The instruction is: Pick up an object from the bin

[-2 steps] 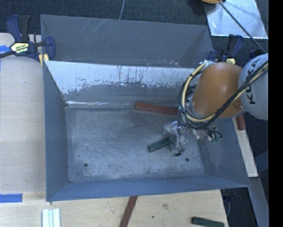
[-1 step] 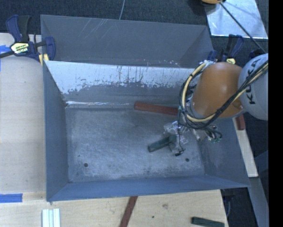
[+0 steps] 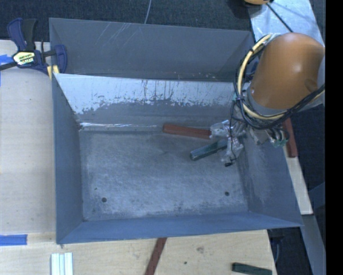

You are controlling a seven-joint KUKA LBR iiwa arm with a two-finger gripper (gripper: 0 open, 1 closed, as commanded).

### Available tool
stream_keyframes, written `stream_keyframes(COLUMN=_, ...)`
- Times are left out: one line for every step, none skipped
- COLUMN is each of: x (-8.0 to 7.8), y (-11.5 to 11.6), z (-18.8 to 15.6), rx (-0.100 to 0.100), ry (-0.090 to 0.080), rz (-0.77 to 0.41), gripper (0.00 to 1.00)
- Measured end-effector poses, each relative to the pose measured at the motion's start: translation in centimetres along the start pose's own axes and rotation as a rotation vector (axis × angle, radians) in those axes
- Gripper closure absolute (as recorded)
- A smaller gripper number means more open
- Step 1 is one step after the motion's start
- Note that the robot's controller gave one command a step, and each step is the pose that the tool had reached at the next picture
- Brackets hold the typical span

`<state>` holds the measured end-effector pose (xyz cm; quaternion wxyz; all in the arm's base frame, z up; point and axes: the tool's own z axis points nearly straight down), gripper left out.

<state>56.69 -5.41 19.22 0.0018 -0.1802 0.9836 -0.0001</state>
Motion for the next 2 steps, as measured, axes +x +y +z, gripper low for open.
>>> stream_keyframes(x=0.0, y=0.0, z=0.0, rx=0.000, ry=0.000, rz=0.001, gripper=1.00)
stream_keyframes(x=1.0, y=-0.3, z=-5.3, rx=-0.003, ry=0.005, rz=-0.013, gripper=1.00)
